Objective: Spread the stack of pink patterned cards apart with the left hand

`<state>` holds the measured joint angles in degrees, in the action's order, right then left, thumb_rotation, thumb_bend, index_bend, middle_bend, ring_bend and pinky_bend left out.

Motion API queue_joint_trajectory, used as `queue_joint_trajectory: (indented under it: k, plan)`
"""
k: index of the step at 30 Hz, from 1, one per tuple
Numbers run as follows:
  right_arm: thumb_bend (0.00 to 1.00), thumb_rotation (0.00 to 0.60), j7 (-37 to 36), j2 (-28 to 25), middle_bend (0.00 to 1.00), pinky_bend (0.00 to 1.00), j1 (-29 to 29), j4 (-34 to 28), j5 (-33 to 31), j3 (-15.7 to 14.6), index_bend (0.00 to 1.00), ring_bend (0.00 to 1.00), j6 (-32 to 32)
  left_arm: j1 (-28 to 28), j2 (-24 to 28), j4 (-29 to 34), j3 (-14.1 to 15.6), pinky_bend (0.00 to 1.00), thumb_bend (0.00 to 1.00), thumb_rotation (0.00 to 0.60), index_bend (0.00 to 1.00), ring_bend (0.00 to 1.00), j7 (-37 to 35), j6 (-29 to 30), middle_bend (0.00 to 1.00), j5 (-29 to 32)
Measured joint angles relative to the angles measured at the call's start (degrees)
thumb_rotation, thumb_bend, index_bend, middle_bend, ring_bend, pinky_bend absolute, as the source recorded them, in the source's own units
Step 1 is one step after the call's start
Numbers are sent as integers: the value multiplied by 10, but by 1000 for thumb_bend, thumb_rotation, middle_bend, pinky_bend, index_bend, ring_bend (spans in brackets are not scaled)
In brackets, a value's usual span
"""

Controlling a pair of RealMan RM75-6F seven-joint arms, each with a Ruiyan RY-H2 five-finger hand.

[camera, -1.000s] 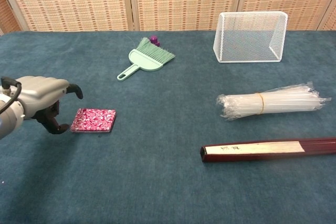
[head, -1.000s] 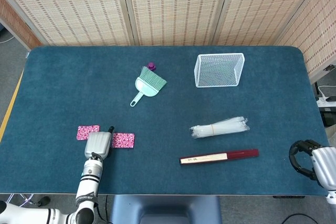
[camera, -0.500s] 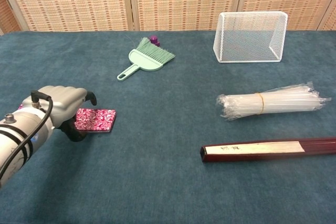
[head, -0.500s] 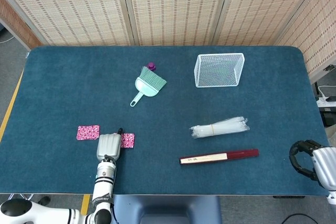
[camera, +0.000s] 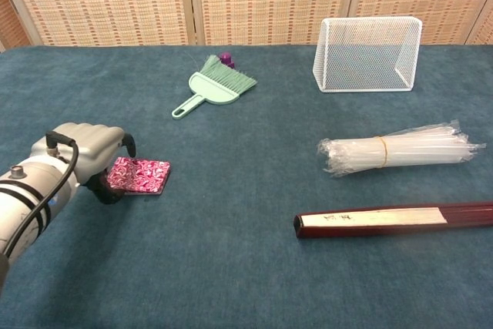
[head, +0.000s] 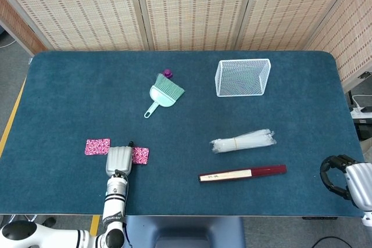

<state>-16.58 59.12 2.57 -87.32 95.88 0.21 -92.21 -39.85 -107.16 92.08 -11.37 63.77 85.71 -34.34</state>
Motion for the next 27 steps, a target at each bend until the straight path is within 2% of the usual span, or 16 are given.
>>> queue_joint_trajectory:
  k: [27]
  plan:
    - [461,600,-1,-1,580,799,1,0,0,0,647,520,1,2,-11,-18,-10,1000,326,600,257,1000,11,-13,1000,7]
